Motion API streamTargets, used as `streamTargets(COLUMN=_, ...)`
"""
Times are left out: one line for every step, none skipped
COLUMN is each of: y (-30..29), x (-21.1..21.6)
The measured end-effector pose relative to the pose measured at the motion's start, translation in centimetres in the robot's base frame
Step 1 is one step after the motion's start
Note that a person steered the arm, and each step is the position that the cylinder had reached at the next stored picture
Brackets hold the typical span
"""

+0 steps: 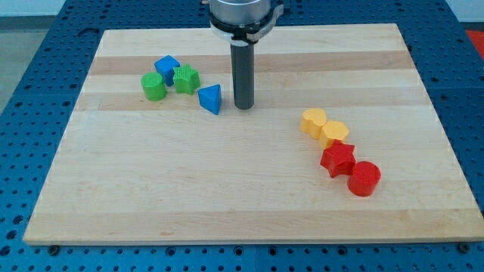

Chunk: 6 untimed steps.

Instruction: Move blue triangle closer to green star

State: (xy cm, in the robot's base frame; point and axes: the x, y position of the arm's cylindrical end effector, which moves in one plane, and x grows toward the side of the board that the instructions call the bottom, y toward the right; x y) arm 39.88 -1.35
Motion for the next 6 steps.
streamTargets(y=-0.3, x=-0.1)
streamTargets(y=-1.3, x=-1.4)
streamTargets(y=-2.9, x=-2.1)
streamTargets(y=-3.1, x=-1.8)
streamTargets(y=-2.6, x=-1.6)
streamTargets(y=-2.4, x=-0.8)
